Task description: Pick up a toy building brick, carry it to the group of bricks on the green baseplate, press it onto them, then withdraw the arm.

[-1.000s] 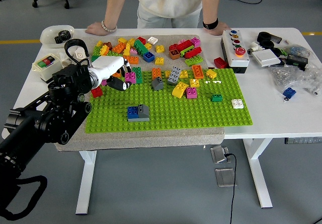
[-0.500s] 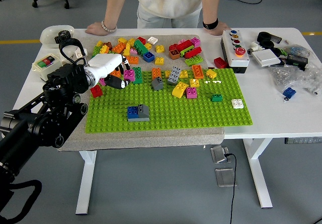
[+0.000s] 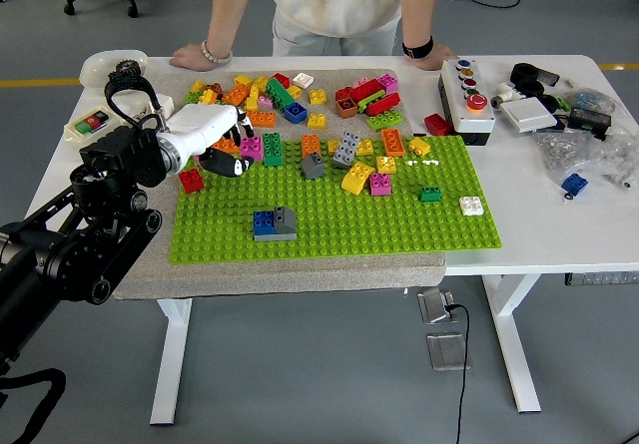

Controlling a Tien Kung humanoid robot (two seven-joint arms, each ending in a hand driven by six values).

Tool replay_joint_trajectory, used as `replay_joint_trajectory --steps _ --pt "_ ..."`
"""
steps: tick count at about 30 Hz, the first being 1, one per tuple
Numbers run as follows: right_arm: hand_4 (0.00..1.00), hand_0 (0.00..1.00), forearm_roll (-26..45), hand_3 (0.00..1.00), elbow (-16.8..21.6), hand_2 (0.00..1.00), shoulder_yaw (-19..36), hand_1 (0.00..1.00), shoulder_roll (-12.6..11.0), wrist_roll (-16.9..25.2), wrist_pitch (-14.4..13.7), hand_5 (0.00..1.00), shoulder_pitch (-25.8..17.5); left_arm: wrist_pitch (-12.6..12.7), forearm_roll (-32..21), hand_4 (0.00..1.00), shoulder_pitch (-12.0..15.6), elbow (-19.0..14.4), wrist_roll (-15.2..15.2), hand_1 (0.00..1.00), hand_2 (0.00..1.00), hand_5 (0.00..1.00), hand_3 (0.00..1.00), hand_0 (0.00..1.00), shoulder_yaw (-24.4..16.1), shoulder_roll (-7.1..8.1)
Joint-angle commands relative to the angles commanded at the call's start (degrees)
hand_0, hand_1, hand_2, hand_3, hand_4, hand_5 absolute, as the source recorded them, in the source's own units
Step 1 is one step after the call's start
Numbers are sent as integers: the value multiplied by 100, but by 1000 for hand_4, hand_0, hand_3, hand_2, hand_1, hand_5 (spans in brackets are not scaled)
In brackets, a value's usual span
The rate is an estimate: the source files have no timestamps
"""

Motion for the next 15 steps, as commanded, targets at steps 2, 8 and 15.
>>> replay_joint_trajectory --steps 2,8,15 --pt "813 739 -1 561 0 691 0 640 2 2 1 497 -4 -26 0 452 61 -116 23 632 576 244 563 657 -5 43" --pt "812 739 2 560 0 691 -1 642 6 10 -2 499 -3 -92 0 452 228 -398 71 631 575 246 562 658 -14 151" --pt "812 739 -13 560 0 691 26 640 11 3 -2 498 -39 -180 0 452 418 -703 140 631 574 248 562 657 -13 274"
